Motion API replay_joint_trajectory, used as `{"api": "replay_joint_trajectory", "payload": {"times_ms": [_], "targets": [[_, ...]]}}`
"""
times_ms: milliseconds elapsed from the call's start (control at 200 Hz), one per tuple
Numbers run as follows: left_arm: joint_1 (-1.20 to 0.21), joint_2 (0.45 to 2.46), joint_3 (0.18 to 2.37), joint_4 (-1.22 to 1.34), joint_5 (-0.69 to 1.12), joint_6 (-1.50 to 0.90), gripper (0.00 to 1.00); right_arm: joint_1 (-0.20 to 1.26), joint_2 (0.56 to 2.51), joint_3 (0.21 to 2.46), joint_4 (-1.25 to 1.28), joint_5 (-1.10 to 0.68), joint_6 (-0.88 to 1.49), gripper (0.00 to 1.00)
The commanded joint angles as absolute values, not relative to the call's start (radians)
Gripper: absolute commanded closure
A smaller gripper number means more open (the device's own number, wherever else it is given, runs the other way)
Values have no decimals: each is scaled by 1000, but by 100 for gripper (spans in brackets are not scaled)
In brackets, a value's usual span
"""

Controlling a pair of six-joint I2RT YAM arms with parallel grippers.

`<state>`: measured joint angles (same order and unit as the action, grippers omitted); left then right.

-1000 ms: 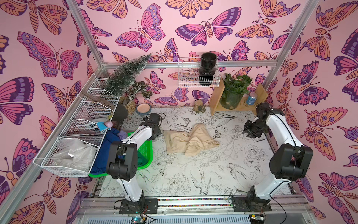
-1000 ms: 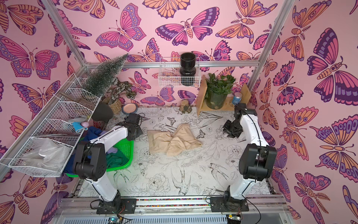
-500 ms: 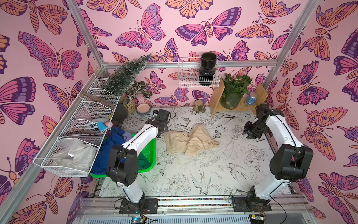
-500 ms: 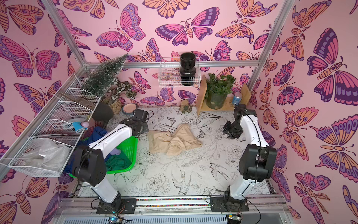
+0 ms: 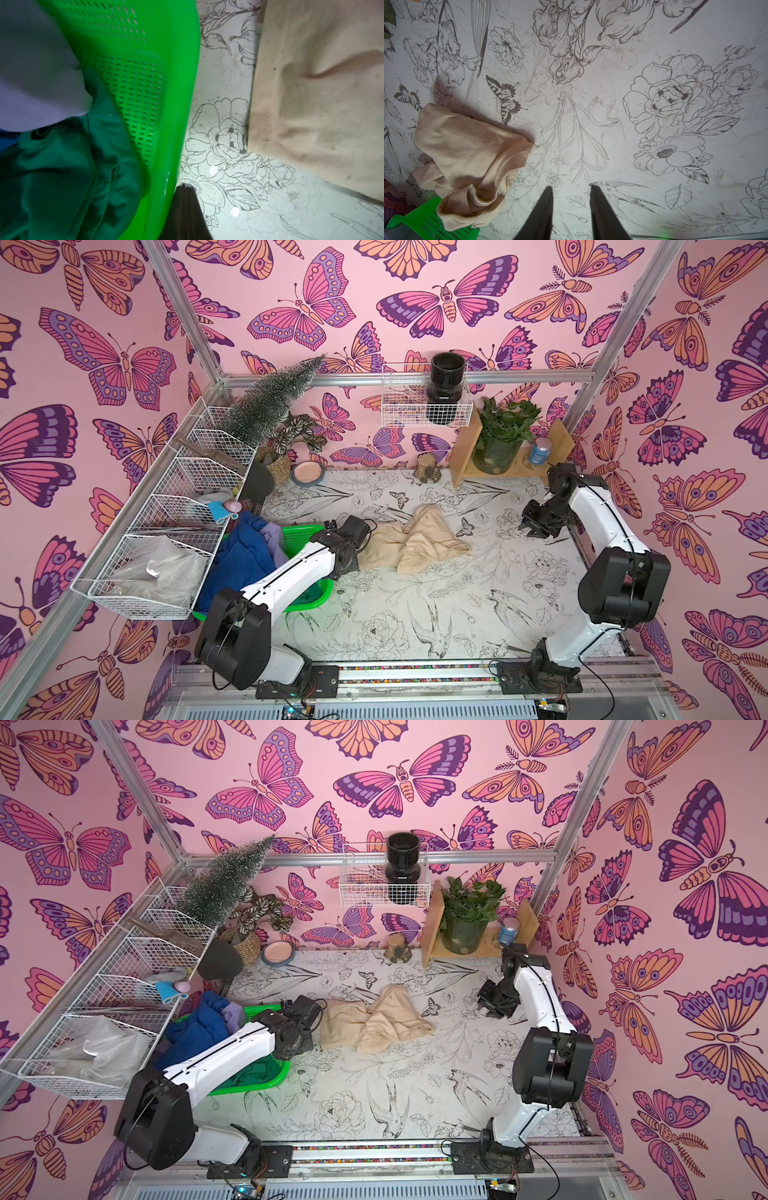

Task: Fold and stack t-shirts
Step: Adjust the bin at the center of the board.

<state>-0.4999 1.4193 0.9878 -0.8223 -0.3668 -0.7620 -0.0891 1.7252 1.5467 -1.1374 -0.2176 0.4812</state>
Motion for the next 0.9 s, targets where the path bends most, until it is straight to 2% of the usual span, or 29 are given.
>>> {"api": "replay_joint_trajectory", "payload": {"times_ms": [0, 185, 391, 641, 896], "targets": [[-506, 1394, 957, -904, -393, -835, 100, -83, 1737, 1552, -1163, -221, 470, 66], [-618, 1337, 931, -1017, -376, -944, 100, -83, 1733, 1540, -1159, -214, 469, 66], [-723, 1207, 943, -1150, -524, -1080, 100, -83, 1752, 1548, -1166, -222, 468, 66], [-768, 1150, 876, -1219, -490, -1216, 100, -83, 1756, 1545, -1166, -228, 466, 66], [-931, 1106, 787, -1274, -448, -1422, 100, -83, 1775, 1551, -1169, -236, 468, 66]]}}
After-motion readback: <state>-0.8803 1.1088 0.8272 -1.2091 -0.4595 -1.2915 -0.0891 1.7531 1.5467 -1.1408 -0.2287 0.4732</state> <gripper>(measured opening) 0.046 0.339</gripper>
